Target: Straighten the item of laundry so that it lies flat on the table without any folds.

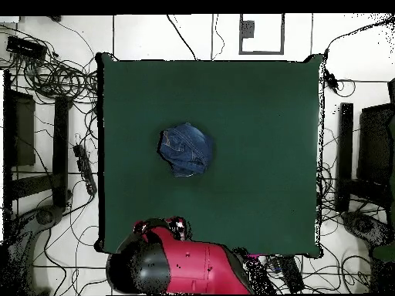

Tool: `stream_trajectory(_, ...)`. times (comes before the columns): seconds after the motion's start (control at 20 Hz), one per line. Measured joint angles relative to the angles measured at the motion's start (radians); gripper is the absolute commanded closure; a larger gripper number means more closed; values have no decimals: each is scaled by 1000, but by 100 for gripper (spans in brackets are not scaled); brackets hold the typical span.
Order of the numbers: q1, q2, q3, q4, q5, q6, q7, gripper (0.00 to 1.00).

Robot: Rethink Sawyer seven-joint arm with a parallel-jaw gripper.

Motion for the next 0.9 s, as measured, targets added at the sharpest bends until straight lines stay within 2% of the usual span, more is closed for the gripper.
stream_trajectory(0.5,39,182,-4,1,1,-260,1,0)
stream_trajectory(0.9,41,393,-3,0,3,-505,1,0)
